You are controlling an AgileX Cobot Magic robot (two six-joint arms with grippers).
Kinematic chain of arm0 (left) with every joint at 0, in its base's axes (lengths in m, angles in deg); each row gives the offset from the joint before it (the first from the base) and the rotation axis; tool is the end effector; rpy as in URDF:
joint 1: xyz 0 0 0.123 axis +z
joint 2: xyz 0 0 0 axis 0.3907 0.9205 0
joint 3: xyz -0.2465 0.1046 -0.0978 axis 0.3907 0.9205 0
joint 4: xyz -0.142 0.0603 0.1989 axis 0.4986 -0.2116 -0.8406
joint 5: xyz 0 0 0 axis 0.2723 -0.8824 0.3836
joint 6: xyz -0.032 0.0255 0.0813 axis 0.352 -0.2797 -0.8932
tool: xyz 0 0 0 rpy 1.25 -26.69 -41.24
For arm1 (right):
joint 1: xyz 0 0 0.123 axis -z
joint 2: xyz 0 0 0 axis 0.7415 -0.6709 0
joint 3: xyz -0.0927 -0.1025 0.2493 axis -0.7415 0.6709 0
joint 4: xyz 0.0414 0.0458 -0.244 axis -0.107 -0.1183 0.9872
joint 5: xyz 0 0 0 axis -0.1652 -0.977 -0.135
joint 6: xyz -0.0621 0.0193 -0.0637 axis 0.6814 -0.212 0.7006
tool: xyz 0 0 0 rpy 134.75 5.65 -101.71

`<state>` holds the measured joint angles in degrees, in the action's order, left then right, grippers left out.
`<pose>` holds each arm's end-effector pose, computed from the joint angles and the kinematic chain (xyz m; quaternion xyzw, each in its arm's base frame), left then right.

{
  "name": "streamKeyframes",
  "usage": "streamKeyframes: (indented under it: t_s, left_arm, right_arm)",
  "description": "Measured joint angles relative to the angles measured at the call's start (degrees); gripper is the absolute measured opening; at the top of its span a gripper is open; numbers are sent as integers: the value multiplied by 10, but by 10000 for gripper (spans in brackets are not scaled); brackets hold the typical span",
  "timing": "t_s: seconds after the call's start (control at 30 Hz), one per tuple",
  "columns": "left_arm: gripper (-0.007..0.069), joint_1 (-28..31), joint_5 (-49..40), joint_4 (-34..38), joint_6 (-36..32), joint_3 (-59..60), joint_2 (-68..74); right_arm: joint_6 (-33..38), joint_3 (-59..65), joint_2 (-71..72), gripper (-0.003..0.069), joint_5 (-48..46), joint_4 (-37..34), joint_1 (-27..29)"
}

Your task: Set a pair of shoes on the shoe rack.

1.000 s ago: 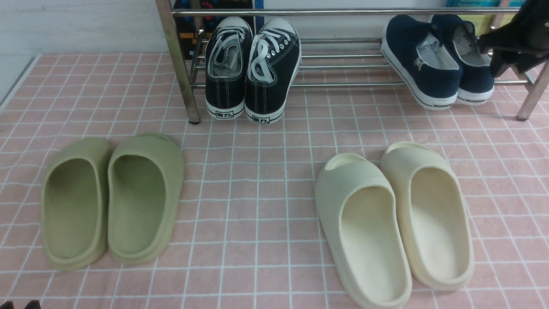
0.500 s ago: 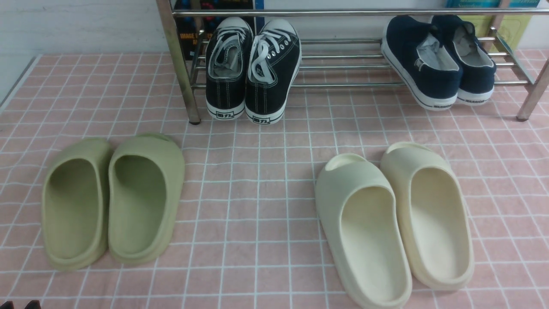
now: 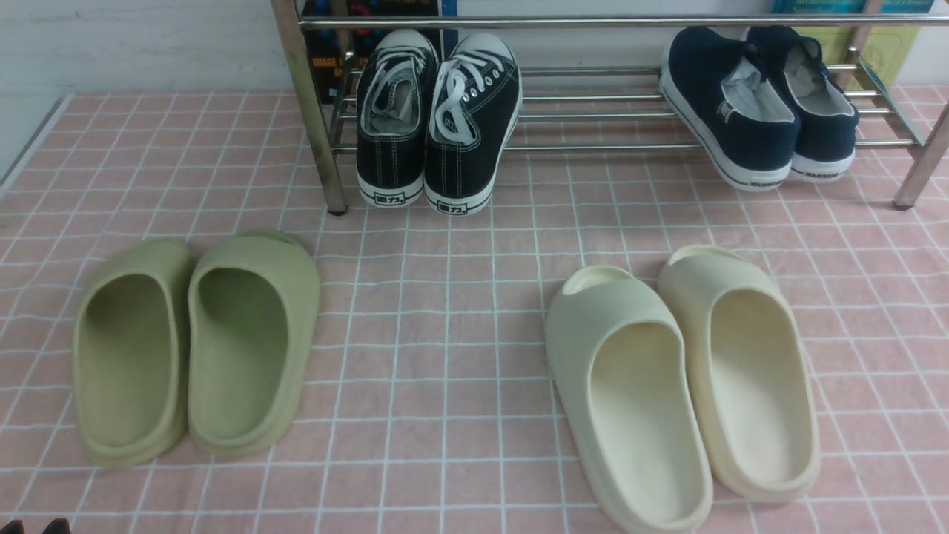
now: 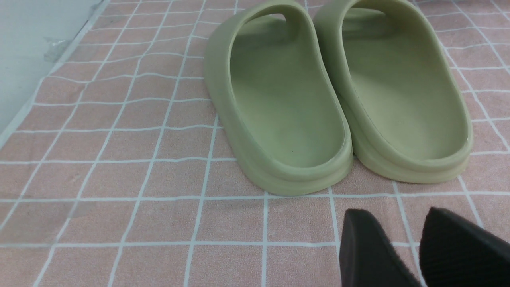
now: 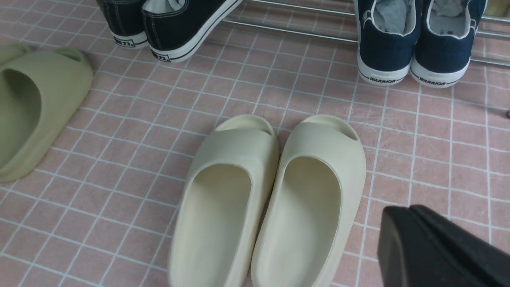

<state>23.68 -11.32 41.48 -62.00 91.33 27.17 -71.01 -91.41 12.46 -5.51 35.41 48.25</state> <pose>0.0526 0.0027 0.1727 0.0188 0.8023 0.0352 0.5956 0.1081 0.0278 0.4114 -0.0976 0.8543 0.1237 0.4954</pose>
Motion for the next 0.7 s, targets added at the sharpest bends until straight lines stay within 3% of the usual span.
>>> streamKeyframes:
  t_s: [0.4, 0.5, 0.57, 0.6, 0.7]
  left_arm:
    - [241, 0, 0, 0, 0, 0, 0]
    - [241, 0, 0, 0, 0, 0, 0]
    - [241, 0, 0, 0, 0, 0, 0]
    - [241, 0, 0, 0, 0, 0, 0]
    - [241, 0, 0, 0, 0, 0, 0]
  right_arm:
    - [11, 107, 96, -20, 96, 29, -4]
    - [12, 163, 126, -20, 166, 35, -6]
    - [7, 264, 177, -20, 286, 56, -6]
    - [4, 272, 186, -20, 294, 59, -5]
    - [-39, 400, 259, -20, 411, 104, 9]
